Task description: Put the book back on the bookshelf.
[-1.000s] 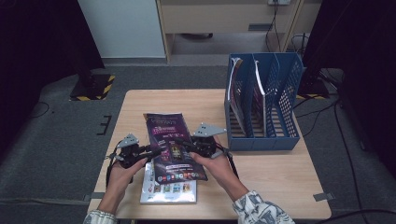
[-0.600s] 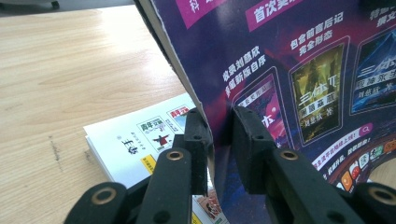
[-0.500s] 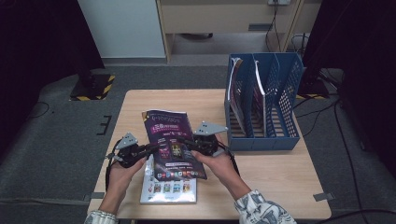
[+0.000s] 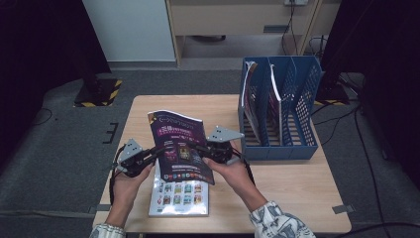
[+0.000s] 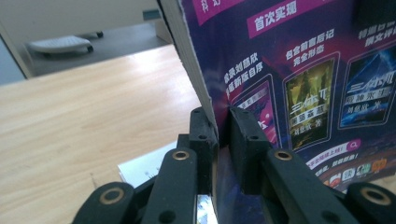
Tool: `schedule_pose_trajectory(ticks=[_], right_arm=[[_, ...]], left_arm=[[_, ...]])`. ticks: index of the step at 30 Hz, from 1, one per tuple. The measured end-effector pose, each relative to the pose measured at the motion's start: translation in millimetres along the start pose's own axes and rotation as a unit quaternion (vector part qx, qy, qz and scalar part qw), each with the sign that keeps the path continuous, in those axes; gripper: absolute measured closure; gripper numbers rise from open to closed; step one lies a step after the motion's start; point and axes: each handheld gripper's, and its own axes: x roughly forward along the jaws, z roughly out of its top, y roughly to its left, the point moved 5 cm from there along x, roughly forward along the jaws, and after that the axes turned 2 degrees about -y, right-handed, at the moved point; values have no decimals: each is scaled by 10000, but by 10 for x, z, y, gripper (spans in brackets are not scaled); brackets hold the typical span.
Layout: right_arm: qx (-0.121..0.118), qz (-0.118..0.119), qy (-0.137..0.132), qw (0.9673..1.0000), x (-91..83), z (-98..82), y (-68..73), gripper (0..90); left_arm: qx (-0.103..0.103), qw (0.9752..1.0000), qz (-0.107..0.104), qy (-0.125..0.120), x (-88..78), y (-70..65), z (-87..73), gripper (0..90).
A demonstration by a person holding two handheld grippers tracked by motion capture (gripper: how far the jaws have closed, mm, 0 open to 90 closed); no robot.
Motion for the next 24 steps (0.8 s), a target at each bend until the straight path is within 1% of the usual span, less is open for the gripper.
schedule_pose_trajectory(ticks=[1, 3, 6, 7, 8, 11, 13, 15, 18, 20, 24], right_arm=[[0, 0, 0, 10000, 0, 0, 0, 802], [-60, -12, -28, 10000, -6, 27, 10, 804], [-142, -43, -56, 9999, -13, 55, 20, 809], [-163, -55, -65, 9998, -13, 62, 20, 810], [-182, -61, -74, 9998, -15, 70, 19, 812], [-191, -80, -78, 9998, -18, 69, 15, 812], [-160, -51, -75, 9998, -23, 74, 20, 805], [-156, -22, -70, 9999, -21, 83, 33, 788], [-204, 11, -48, 9998, -16, 109, 63, 757], [-237, 19, -43, 9997, -14, 127, 73, 752], [-278, -7, -68, 9996, -18, 158, 63, 782]], left_arm=[[0, 10000, 0, 0, 0, 0, 0, 798], [77, 9999, 83, -77, -20, -6, 42, 803], [162, 9997, 158, -124, -33, -12, 76, 806], [162, 9997, 158, -124, -33, -12, 76, 807], [165, 9995, 186, -174, -38, -16, 91, 808], [166, 9996, 156, -193, -41, -16, 88, 809], [131, 9997, 89, -210, -58, -10, 81, 809], [123, 9996, 81, -223, -62, -8, 78, 809], [143, 9996, 75, -232, -66, -14, 79, 810], [158, 9996, 64, -246, -66, -22, 84, 815], [212, 9992, 119, -313, -56, -34, 113, 824]])
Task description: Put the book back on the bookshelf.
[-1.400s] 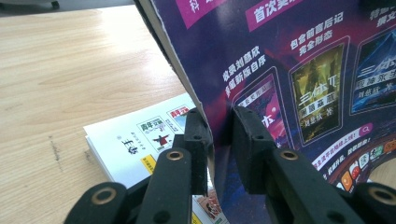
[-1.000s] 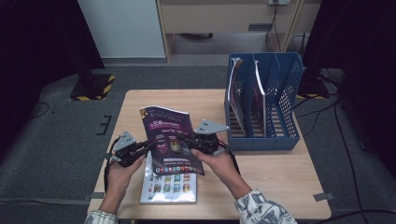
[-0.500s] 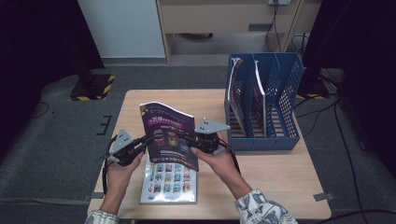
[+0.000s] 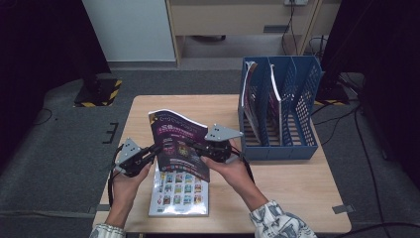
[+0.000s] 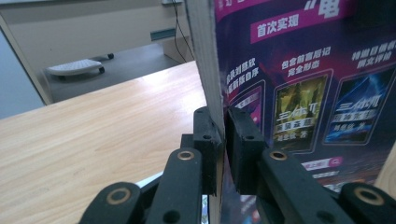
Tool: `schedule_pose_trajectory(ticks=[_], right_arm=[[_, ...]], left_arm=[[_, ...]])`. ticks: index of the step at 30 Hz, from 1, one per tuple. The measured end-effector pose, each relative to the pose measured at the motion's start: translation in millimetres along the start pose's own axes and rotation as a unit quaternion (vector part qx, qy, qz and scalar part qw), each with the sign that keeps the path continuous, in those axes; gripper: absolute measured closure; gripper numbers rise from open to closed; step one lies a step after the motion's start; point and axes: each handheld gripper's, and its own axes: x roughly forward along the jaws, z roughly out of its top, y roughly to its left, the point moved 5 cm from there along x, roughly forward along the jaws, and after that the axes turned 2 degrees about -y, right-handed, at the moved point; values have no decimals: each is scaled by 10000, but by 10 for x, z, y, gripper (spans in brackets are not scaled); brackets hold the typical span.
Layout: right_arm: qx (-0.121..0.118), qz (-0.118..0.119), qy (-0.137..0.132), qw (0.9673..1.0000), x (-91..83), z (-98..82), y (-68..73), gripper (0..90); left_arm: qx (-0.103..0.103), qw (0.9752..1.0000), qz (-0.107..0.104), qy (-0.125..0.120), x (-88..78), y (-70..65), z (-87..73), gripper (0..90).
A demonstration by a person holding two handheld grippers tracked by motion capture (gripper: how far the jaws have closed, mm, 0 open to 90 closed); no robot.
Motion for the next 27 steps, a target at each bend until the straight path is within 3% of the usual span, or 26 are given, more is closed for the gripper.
schedule_pose_trajectory(ticks=[5, 8, 18, 27], right_arm=[[-144, -112, -33, 9998, 22, 35, -66, 828], [-96, -160, -43, 9998, 42, 41, -114, 829], [-23, 52, -30, 10000, 25, 113, -77, 746], [29, 195, 10, 9998, 37, 187, -96, 748]], left_arm=[[-36, 10000, 31, -38, 66, 35, 25, 832], [-101, 9999, 3, -46, 99, 51, 22, 830], [-181, 9998, -58, -52, 61, 54, -11, 818], [-199, 9998, -75, -54, 59, 56, -13, 818]])
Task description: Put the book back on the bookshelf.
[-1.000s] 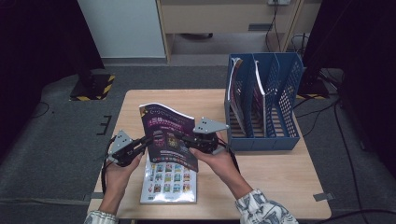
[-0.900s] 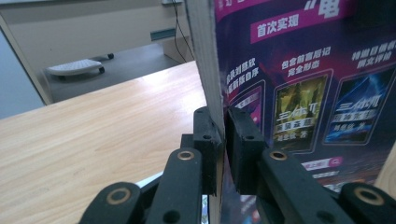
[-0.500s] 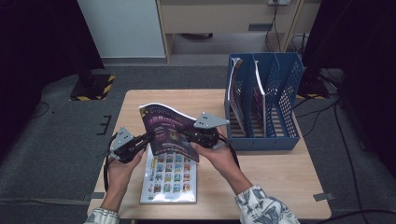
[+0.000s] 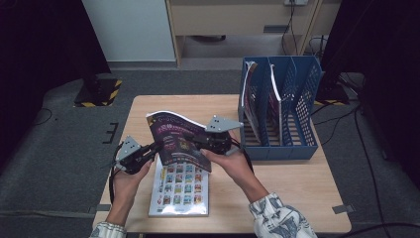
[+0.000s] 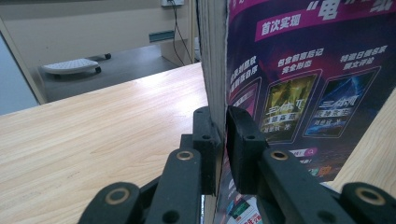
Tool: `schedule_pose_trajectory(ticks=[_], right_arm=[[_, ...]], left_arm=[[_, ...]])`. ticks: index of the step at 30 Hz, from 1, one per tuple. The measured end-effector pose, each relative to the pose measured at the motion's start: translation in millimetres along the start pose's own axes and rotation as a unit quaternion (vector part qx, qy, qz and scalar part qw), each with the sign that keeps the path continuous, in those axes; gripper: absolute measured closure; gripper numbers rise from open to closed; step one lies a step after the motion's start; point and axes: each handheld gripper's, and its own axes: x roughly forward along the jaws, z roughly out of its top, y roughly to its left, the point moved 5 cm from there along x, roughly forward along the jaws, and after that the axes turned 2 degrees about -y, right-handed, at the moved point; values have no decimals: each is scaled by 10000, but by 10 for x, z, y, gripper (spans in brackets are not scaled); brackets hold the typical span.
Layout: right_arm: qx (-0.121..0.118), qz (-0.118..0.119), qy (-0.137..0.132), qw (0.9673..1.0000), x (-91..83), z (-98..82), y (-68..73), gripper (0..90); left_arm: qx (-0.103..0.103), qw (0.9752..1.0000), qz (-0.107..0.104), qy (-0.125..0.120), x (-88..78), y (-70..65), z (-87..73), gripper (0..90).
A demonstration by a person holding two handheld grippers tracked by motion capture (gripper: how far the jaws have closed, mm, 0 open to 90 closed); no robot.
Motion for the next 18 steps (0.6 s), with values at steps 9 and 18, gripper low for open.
schedule_pose_trajectory(ticks=[9, 18], right_arm=[[-83, 156, -8, 9998, 28, 83, 17, 641], [-2, 141, -82, 9999, 0, 90, -31, 774]], left_arm=[[-11, 10000, 0, -5, -2, 2, -3, 817], [-26, 10000, 2, -14, -5, 4, -7, 812]])
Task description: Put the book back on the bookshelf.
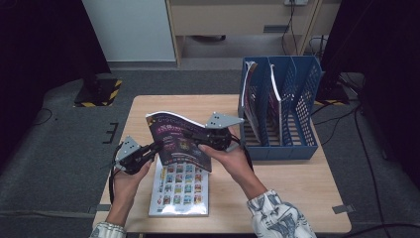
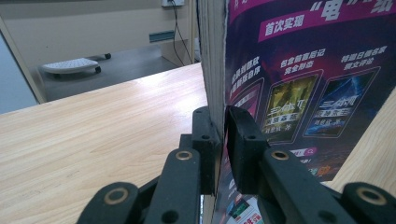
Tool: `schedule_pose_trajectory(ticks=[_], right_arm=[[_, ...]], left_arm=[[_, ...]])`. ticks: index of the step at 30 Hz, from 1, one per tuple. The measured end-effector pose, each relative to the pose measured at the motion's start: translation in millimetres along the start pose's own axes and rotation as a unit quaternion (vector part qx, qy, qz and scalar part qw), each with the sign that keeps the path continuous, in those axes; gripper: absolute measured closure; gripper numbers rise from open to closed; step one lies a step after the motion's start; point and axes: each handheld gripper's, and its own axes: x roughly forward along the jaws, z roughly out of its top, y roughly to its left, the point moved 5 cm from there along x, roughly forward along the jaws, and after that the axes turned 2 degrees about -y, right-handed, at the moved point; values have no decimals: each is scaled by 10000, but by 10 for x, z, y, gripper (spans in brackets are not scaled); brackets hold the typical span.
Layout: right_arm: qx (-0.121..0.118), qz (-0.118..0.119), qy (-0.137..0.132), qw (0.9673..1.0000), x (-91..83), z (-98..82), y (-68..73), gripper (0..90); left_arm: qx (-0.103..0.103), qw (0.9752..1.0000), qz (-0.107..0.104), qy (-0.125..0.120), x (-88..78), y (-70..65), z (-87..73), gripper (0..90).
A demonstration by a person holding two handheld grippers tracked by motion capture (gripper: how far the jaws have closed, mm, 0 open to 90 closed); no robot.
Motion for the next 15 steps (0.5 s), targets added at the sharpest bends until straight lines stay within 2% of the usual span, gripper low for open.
schedule_pose_trajectory(ticks=[2, 7, 8, 9, 10, 11, 12, 13, 14, 15], right_arm=[[9, -41, -20, 10000, -19, 8, -16, 822], [17, -101, -20, 9999, -34, 12, -34, 838], [71, -90, -46, 9999, -38, 12, -39, 838], [82, -95, -67, 9999, -45, 12, -46, 840], [78, -107, -77, 9999, -52, 13, -52, 840], [118, -110, -98, 9998, -63, 13, -63, 840], [146, -109, -126, 9998, -69, 14, -69, 840], [146, -109, -126, 9998, -69, 14, -69, 840], [168, -110, -206, 9996, -94, 20, -84, 840], [166, -116, -205, 9996, -102, 21, -87, 840]], left_arm=[[-13, 10000, 2, -8, -1, 1, -2, 810], [-89, 9999, 85, -29, 9, 15, -7, 756], [-126, 9997, 193, -47, 11, 29, -12, 708], [-180, 9995, 258, -61, 13, 46, -20, 624], [-317, 9990, 305, -70, 20, 77, -42, 551], [-379, 9988, 314, -38, 22, 98, -64, 456], [-379, 9988, 314, -38, 22, 98, -64, 404], [-416, 9982, 432, 96, 14, 157, -131, 404], [-461, 9975, 493, 202, 5, 208, -193, 318], [-500, 9970, 531, 265, -2, 237, -228, 297]])
